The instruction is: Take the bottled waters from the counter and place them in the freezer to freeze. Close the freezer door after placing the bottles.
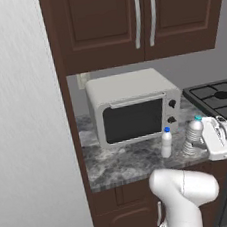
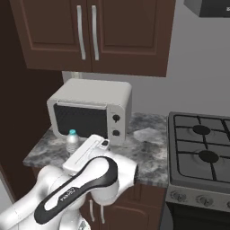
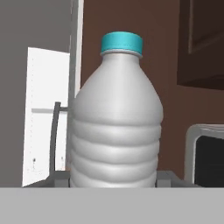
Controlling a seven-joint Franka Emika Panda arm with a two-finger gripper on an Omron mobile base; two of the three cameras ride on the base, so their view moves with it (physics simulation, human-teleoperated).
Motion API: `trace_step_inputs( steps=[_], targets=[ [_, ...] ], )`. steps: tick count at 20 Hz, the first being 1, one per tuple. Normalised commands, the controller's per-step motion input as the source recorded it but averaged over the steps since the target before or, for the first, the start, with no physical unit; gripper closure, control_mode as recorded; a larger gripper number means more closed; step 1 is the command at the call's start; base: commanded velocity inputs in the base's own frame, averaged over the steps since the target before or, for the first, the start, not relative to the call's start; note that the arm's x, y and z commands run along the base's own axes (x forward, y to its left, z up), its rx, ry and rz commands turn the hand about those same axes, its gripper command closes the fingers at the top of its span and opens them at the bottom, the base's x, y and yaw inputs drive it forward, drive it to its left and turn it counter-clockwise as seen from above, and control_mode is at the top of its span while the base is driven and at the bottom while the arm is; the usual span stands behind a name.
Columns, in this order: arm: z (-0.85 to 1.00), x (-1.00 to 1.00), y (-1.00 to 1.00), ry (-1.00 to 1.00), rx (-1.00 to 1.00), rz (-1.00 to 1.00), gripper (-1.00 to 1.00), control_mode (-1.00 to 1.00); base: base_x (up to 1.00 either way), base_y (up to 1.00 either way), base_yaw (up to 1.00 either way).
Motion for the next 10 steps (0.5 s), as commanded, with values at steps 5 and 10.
trace_step_inputs(
  steps=[5, 10],
  targets=[
    [0.13, -0.12, 0.20, 0.00, 0.00, 0.09, 1.00, -1.00, 0.00, 0.00, 0.00],
    [-0.02, 0.00, 0.12, 0.00, -0.02, 0.17, 1.00, -1.00, 0.00, 0.00, 0.00]
  ],
)
